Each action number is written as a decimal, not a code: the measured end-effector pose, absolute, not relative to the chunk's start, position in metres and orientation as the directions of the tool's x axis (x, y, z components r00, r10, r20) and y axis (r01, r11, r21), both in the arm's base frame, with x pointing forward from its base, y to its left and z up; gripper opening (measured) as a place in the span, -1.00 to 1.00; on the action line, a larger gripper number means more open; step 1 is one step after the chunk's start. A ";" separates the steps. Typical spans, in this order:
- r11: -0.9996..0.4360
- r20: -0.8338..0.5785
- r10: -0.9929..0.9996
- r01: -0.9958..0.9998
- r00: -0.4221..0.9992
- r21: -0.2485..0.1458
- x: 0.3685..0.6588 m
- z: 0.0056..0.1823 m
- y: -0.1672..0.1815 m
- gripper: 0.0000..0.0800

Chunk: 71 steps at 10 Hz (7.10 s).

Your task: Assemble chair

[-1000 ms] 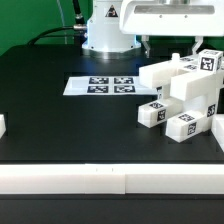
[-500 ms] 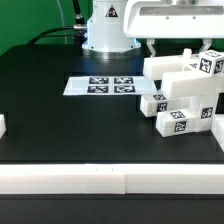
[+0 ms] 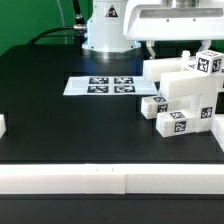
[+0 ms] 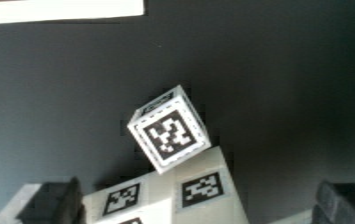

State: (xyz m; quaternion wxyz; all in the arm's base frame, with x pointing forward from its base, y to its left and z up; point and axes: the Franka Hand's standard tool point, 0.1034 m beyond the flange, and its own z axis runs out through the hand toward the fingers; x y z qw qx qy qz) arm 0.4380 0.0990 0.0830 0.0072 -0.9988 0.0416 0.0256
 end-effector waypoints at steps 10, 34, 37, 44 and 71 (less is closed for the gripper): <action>-1.000 -0.020 -0.002 -0.002 1.000 -0.012 0.475 0.084 0.068 0.62; -0.982 0.051 0.185 0.183 0.981 0.048 0.440 0.020 0.085 0.62; -0.981 0.048 0.187 0.185 0.981 0.051 0.443 0.016 0.085 0.62; -0.982 0.040 0.181 0.179 0.983 0.053 0.441 0.013 0.080 -0.29; -0.979 0.050 0.201 0.202 0.978 -0.031 0.496 0.137 0.107 -0.28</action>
Offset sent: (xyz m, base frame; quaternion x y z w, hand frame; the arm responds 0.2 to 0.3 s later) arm -0.0010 -0.0209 -0.0022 0.0051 0.0051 -0.0458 0.9989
